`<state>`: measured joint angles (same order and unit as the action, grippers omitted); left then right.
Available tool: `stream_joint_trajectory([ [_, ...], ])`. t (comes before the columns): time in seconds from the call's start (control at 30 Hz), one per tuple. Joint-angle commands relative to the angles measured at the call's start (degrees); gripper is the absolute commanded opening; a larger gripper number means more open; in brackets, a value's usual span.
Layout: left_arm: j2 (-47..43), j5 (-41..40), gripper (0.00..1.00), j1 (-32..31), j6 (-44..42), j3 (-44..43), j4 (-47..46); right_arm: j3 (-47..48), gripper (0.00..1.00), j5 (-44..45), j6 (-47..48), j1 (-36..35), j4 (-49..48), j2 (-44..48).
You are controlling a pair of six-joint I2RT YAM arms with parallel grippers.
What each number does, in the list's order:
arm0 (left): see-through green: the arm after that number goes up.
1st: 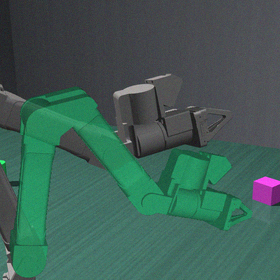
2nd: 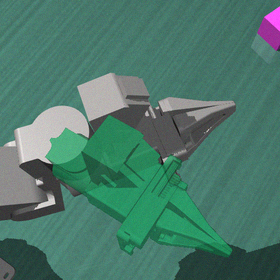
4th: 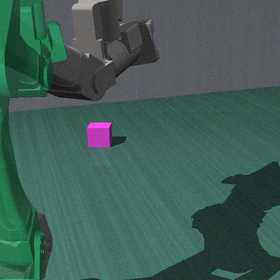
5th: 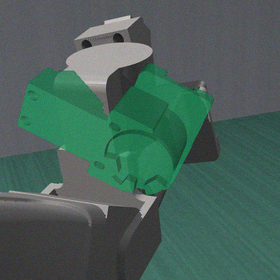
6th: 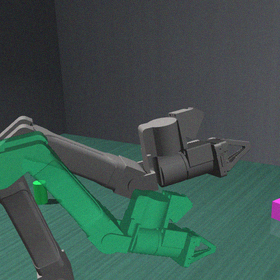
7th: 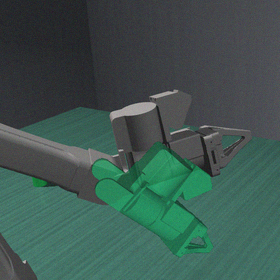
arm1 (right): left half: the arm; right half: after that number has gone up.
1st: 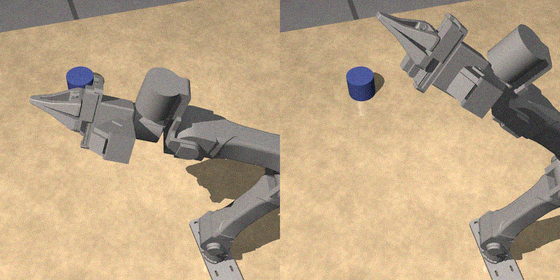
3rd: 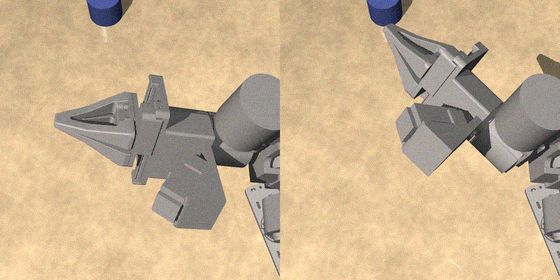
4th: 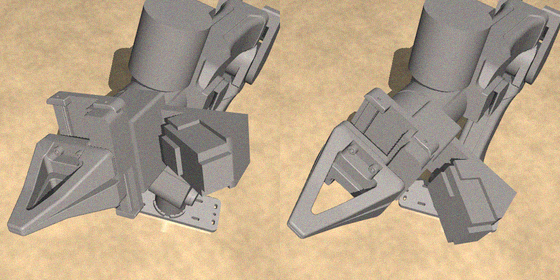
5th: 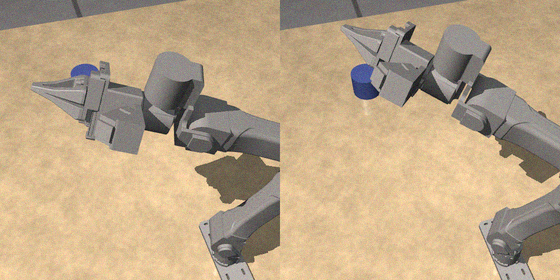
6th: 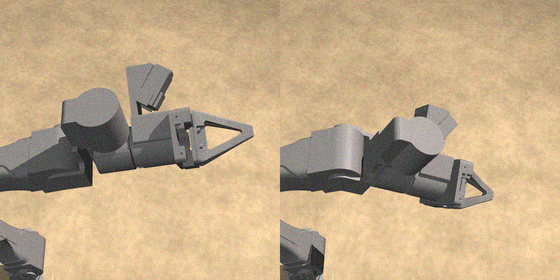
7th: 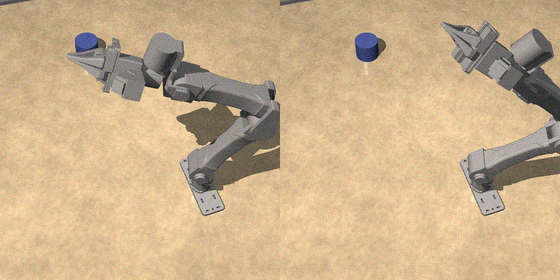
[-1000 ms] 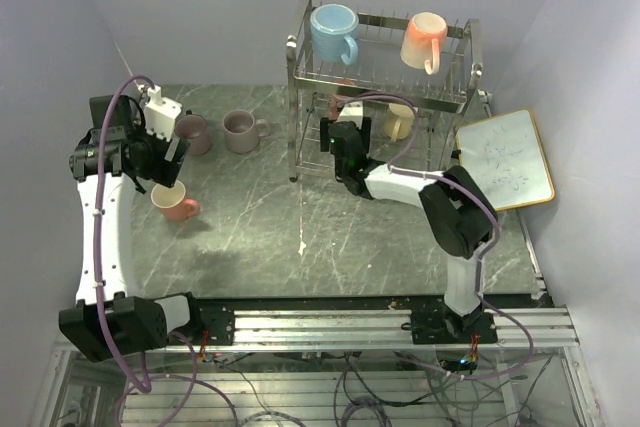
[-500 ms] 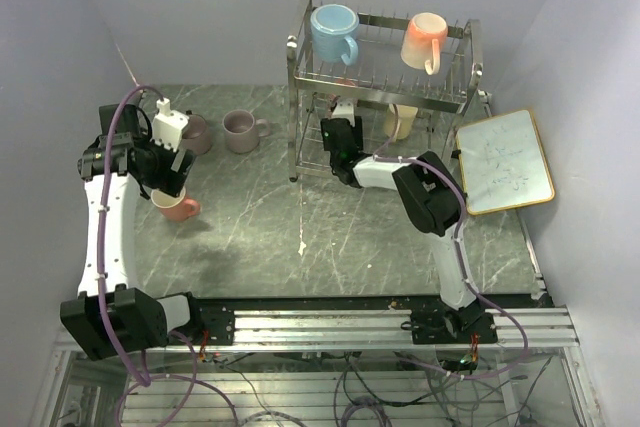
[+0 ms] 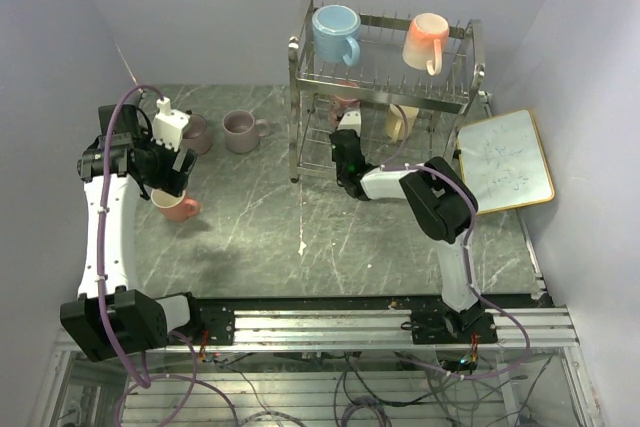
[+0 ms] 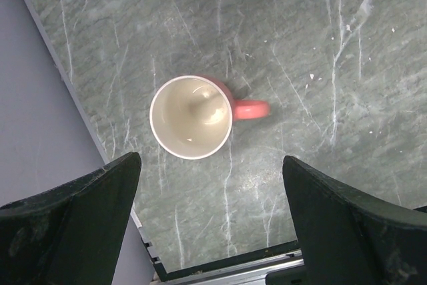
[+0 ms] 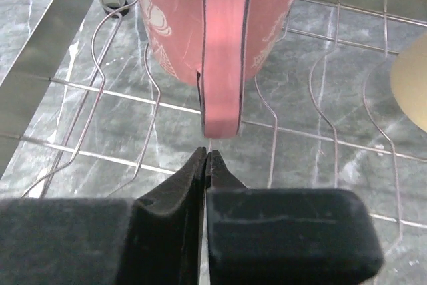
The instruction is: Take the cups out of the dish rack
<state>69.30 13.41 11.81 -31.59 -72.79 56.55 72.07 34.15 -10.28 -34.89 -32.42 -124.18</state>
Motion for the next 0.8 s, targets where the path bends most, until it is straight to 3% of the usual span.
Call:
stream_joint_trajectory([
  [0.0, -1.9, 1.8, 0.99, 0.7, 0.3, 0.0, 0.3, -5.7, 0.00, 3.4, -0.7, 0.6, 0.1, 5.3],
  [0.77, -4.7, 2.8, 0.99, 0.7, -0.4, -0.2, 1.8, -22.1, 0.00, 2.3, -0.9, -1.6, -9.8, 24.5],
])
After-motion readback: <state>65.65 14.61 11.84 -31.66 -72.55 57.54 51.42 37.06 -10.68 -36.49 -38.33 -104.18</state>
